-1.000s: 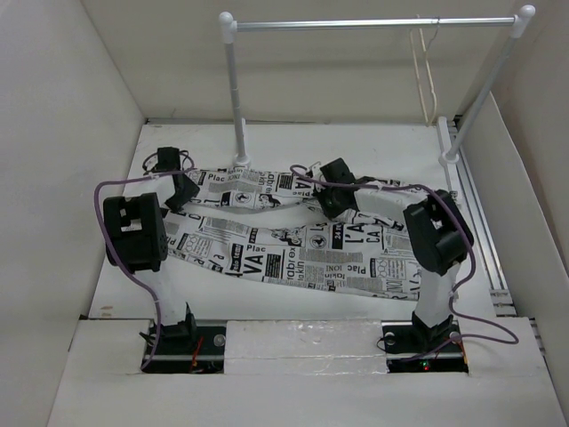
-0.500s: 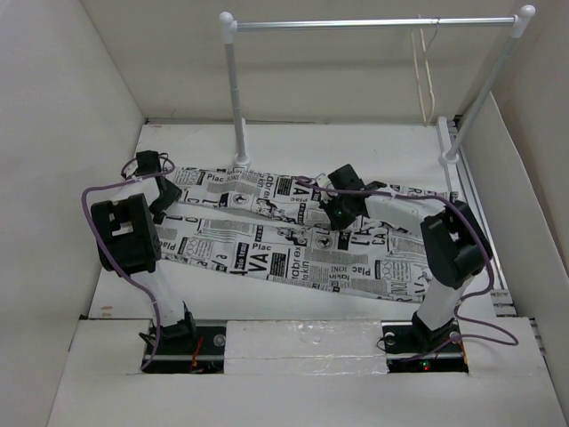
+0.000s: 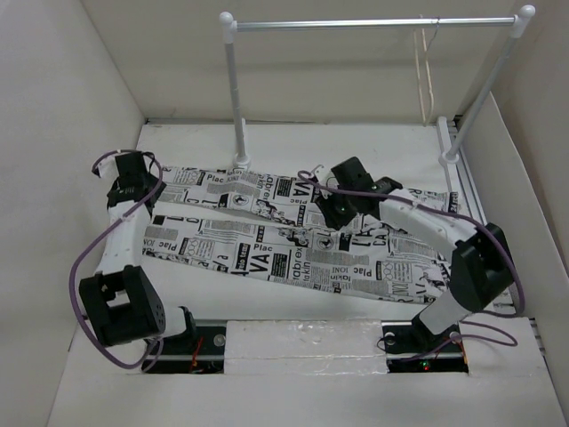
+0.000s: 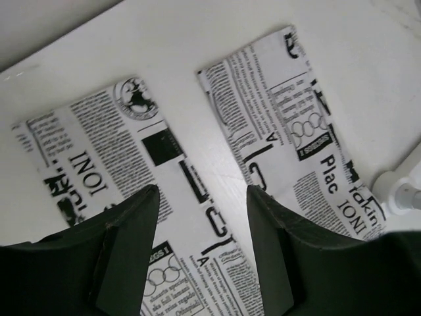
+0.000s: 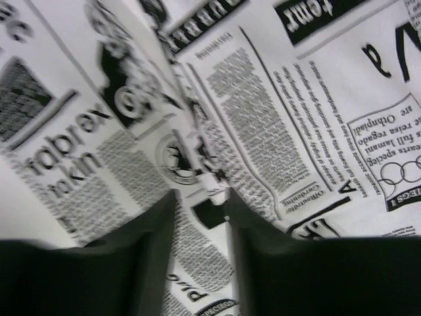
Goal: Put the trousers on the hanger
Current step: Flatten out the trousers at the center of the board, then fold the trousers at the center of the board.
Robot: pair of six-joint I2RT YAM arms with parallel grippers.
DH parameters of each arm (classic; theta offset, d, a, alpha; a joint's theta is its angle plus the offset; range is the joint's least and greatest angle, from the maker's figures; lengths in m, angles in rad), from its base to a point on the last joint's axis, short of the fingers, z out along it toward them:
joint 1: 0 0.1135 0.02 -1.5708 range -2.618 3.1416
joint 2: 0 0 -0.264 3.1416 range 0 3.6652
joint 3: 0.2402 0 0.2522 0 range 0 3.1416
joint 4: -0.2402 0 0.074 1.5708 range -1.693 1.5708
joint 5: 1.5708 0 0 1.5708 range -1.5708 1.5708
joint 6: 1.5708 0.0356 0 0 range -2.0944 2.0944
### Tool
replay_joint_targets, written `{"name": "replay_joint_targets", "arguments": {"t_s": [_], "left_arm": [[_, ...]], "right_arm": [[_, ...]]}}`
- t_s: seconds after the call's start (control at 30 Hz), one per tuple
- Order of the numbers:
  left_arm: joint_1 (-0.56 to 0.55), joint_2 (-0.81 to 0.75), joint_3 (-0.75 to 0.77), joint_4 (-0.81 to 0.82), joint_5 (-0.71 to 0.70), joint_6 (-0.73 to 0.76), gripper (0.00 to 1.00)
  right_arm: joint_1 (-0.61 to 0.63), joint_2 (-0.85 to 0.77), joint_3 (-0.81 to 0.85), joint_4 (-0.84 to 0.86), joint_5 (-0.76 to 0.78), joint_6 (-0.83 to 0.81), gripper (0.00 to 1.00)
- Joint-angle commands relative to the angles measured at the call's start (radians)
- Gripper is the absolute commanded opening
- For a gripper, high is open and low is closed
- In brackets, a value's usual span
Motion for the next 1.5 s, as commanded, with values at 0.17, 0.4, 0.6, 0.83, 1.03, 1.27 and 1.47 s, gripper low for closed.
{"name": "replay_joint_targets", "arguments": {"t_s": [0.17, 0.4, 0.6, 0.83, 1.03, 1.27, 1.47], "left_arm": [[0.000, 0.063, -0.109, -0.209, 0.035, -0.120, 0.51], [0.000, 0.175, -0.144, -0.107, 0.086, -0.139, 0.50], [0.000, 0.317, -0.022, -0.112, 0.069, -0.091, 0.52], [0.000, 0.113, -0.012, -0.127, 0.047, -0.028, 0.55], [0.009, -0.007, -0.087, -0.218, -0.099, -0.100, 0.52], [0.231, 0.020, -0.159, -0.143, 0.042, -0.140, 0.44], [0.285, 0.132, -0.115, -0.114, 0.003, -0.158, 0.42]], "right_arm": [[0.114, -0.219, -0.174, 0.126, -0.041, 0.117, 0.00], [0.106, -0.319, -0.425, 0.217, -0.037, 0.208, 0.00], [0.051, -0.183, -0.512, 0.355, -0.065, 0.226, 0.00], [0.038, -0.086, -0.466, 0.402, -0.065, 0.229, 0.00], [0.062, -0.235, -0.433, 0.301, -0.039, 0.222, 0.21], [0.080, -0.431, -0.475, 0.220, -0.053, 0.188, 0.39], [0.080, -0.534, -0.504, 0.169, -0.086, 0.180, 0.41]]}}
